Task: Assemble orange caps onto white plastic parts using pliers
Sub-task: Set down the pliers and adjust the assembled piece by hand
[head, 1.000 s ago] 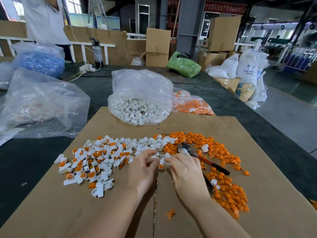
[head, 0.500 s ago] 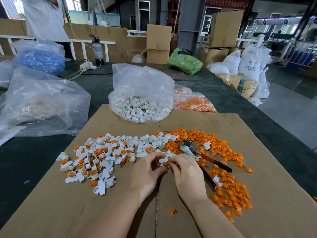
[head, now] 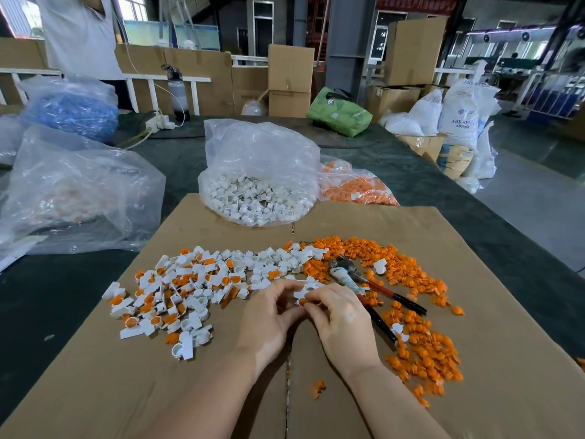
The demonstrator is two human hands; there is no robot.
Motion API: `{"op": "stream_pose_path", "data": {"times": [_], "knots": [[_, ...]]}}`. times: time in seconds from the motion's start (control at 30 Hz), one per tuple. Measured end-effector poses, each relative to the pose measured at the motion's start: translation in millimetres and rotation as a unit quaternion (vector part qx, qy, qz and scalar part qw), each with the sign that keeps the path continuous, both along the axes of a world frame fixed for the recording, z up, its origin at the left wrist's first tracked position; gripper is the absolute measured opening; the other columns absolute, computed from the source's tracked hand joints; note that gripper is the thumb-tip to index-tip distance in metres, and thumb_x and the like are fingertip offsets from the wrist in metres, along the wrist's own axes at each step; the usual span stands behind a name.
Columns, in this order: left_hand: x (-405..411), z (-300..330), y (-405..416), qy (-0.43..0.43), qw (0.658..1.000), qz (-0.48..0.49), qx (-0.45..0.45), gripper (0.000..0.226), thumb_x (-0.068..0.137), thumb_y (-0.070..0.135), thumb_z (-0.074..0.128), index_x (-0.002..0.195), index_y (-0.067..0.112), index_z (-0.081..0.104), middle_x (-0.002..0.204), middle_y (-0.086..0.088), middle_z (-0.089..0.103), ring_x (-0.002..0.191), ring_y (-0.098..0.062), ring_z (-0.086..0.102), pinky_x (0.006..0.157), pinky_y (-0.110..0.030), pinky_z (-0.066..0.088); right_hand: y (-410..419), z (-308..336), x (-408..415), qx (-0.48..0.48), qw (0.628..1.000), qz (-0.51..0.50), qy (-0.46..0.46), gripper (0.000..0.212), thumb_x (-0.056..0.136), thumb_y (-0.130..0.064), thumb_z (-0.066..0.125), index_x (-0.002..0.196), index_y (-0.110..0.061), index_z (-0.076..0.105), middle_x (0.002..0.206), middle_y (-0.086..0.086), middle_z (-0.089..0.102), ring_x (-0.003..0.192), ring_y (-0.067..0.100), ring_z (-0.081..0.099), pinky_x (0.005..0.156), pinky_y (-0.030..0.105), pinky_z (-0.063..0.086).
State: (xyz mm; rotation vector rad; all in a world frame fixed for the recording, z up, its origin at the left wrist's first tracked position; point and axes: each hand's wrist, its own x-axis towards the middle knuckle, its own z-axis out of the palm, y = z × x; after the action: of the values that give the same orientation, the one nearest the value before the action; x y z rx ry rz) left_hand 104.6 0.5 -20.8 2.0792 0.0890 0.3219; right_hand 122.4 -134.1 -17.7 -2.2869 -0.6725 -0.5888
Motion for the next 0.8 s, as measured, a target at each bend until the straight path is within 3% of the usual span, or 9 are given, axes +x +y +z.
{"op": "stream_pose_path", "data": {"times": [0.2, 0.43, 0.57, 0.63, 0.73, 0.8], "knots": [[-0.8, -2.0, -4.0, -0.021, 0.996, 0.009, 0.082, 0.032, 0.083, 0.024, 0.071, 0.114, 0.026, 0.065, 0.100, 0.015, 0.064, 0.087, 0.004, 0.054, 0.072, 0.005, 0.034, 1.9, -1.0, 1.0, -0.021, 1.000, -0.003, -0.014, 0.011, 0.072, -0.001, 0.077, 0.076, -0.010, 0.070, 0.074, 0.000, 0.065, 0.073, 0.018, 0.061, 0.068, 0.021, 0.047], [-3.4, -0.6, -6.2, -0.036, 0.993, 0.011, 0.113, 0.033, 0.085, 0.025, 0.069, 0.117, 0.022, 0.064, 0.106, 0.010, 0.066, 0.085, 0.005, 0.049, 0.073, 0.006, 0.033, 3.5, -1.9, 0.6, -0.027, 0.999, -0.007, -0.033, 0.016, 0.069, 0.004, 0.077, 0.071, -0.006, 0.065, 0.070, 0.004, 0.062, 0.068, 0.023, 0.060, 0.060, 0.029, 0.052], [-4.1, 1.1, -8.1, -0.024, 0.994, 0.015, 0.101, 0.029, 0.086, 0.025, 0.067, 0.114, 0.025, 0.062, 0.099, 0.014, 0.063, 0.081, 0.006, 0.049, 0.072, 0.004, 0.034, 2.9, -2.2, 1.2, -0.011, 0.999, -0.022, -0.039, 0.010, 0.073, -0.001, 0.076, 0.075, -0.007, 0.069, 0.074, 0.003, 0.065, 0.071, 0.021, 0.061, 0.064, 0.030, 0.052], [-4.1, 1.6, -7.7, -0.021, 0.996, 0.043, 0.072, 0.027, 0.087, 0.019, 0.066, 0.112, 0.026, 0.060, 0.093, 0.019, 0.057, 0.079, 0.007, 0.051, 0.071, 0.002, 0.036, 2.0, -3.7, 2.7, -0.003, 0.997, -0.069, -0.037, 0.007, 0.077, -0.004, 0.074, 0.081, -0.009, 0.071, 0.078, 0.001, 0.066, 0.075, 0.022, 0.062, 0.069, 0.036, 0.051], [-0.7, 1.2, -4.0, 0.003, 0.992, 0.118, 0.053, 0.025, 0.092, 0.012, 0.057, 0.113, 0.025, 0.062, 0.099, 0.014, 0.049, 0.087, 0.001, 0.048, 0.070, 0.001, 0.035, 1.7, -7.6, 5.2, -0.020, 0.983, -0.182, -0.031, 0.016, 0.074, 0.000, 0.075, 0.087, -0.010, 0.072, 0.084, 0.003, 0.067, 0.081, 0.028, 0.063, 0.073, 0.043, 0.047], [1.7, -0.1, -2.7, 0.019, 0.987, 0.148, 0.066, 0.028, 0.094, 0.010, 0.052, 0.117, 0.022, 0.063, 0.102, 0.012, 0.043, 0.098, -0.005, 0.047, 0.082, -0.006, 0.033, 1.9, -9.4, 5.5, -0.039, 0.972, -0.228, -0.040, 0.025, 0.067, 0.006, 0.076, 0.087, -0.009, 0.073, 0.085, 0.005, 0.066, 0.080, 0.031, 0.062, 0.073, 0.045, 0.047]]}}
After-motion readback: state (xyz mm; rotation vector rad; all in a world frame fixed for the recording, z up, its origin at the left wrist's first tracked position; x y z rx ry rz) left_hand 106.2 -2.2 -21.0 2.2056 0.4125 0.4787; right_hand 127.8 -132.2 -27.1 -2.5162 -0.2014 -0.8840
